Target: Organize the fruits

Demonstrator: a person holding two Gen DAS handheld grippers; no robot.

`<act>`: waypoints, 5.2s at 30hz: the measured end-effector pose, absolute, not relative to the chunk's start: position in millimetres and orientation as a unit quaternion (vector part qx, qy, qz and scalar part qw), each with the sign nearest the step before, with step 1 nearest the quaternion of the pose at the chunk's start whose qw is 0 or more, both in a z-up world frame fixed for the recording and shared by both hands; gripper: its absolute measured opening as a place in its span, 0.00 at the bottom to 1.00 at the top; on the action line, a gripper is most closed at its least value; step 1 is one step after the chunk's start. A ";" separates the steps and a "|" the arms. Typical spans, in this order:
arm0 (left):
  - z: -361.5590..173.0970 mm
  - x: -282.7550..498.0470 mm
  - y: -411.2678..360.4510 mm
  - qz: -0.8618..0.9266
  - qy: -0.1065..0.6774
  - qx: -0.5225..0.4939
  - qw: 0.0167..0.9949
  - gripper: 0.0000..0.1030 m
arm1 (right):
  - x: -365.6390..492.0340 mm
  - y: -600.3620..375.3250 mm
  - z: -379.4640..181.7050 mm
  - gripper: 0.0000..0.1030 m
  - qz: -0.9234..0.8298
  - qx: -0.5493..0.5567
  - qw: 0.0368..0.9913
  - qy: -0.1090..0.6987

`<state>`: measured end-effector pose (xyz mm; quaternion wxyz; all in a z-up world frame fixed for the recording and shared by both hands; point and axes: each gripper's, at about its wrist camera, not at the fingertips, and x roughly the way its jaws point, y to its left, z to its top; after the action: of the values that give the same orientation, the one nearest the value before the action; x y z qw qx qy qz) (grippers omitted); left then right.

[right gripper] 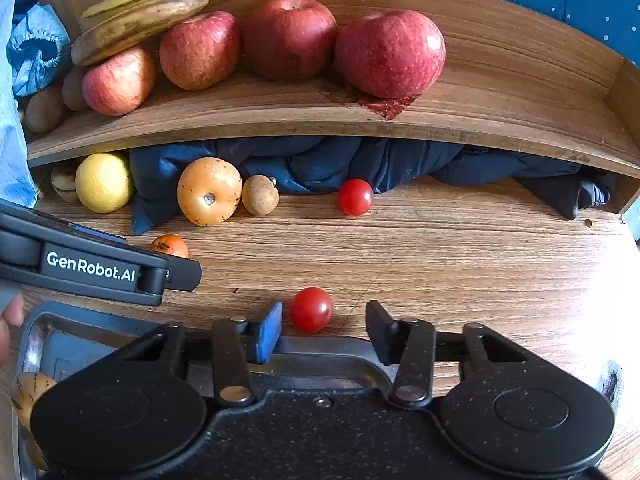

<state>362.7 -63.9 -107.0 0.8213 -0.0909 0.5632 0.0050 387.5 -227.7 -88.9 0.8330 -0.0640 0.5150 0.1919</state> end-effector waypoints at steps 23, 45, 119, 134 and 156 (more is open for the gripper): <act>-100.4 361.5 -61.0 -0.016 0.558 -0.099 0.824 0.31 | 389.0 -223.4 -90.4 0.24 0.205 -0.076 0.833 0.509; -76.8 318.5 -67.3 -0.022 0.540 -0.099 0.836 0.30 | 354.2 -213.4 -53.0 0.24 0.252 -0.082 0.840 0.473; -80.8 213.1 -56.5 -0.070 0.577 -0.128 0.804 0.46 | 247.5 -208.7 -42.5 0.38 0.193 -0.105 0.835 0.504; -50.7 208.0 -73.7 -0.007 0.532 -0.137 0.836 0.82 | 237.3 -263.5 -22.6 0.81 0.174 -0.084 0.867 0.458; -20.5 128.4 -67.9 0.084 0.469 -0.138 0.868 0.99 | 204.2 -310.1 -3.9 0.99 0.230 -0.045 0.876 0.422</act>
<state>128.4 -67.9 -20.5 0.8685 -0.1378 0.4687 0.0839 204.2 -310.1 -3.9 0.8760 -0.0448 0.4216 0.2297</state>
